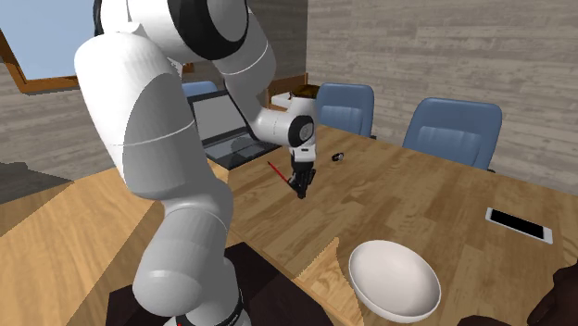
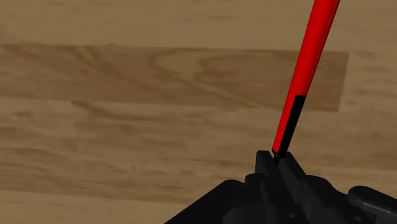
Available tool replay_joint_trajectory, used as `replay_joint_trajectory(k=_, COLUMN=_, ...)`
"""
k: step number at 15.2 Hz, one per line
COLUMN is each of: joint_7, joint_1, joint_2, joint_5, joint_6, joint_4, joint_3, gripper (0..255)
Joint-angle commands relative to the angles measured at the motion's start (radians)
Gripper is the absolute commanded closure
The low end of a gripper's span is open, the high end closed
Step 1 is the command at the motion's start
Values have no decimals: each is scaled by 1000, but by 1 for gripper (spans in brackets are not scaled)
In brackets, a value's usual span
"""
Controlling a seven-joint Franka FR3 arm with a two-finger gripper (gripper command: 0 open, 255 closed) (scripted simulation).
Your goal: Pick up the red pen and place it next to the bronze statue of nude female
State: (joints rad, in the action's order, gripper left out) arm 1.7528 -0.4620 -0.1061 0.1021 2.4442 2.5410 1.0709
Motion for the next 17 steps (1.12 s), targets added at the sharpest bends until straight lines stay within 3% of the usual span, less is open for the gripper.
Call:
replay_joint_trajectory(k=1, joint_7=-41, joint_1=19, joint_2=-43, joint_5=54, joint_6=-34, joint_4=-7, joint_3=-17, gripper=255)
replay_joint_trajectory(k=8, joint_7=-123, joint_1=80, joint_2=-161, joint_5=157, joint_6=-155, joint_4=-41, joint_3=-88, gripper=255)
replay_joint_trajectory(k=17, joint_7=-173, joint_1=126, joint_2=-265, joint_5=208, joint_6=-304, joint_4=-100, joint_3=-166, gripper=255)
